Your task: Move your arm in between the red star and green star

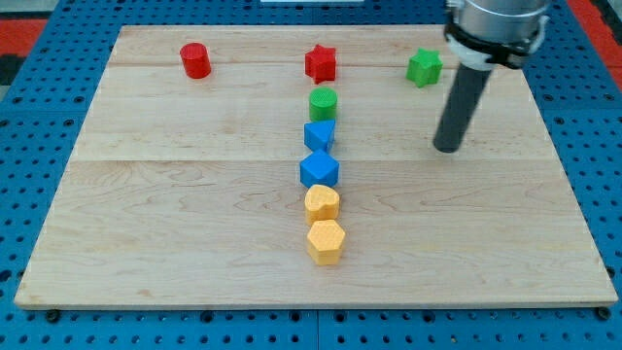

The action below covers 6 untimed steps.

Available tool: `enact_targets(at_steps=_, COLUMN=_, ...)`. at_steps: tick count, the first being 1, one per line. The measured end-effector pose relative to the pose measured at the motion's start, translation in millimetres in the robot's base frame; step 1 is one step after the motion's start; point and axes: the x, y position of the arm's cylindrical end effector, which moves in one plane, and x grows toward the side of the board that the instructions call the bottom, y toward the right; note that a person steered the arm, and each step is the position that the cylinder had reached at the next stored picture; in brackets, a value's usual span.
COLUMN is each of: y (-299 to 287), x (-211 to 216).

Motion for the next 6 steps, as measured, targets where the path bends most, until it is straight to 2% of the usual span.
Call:
enact_targets(at_steps=1, y=-1.8, x=-31.0)
enact_targets(at_steps=2, y=43.0, x=-85.9)
enact_targets(at_steps=3, y=46.2, x=-108.5)
enact_targets(at_steps=4, y=46.2, x=-108.5)
enact_targets(at_steps=5, y=49.0, x=-89.4)
enact_targets(at_steps=6, y=-9.1, x=-55.2)
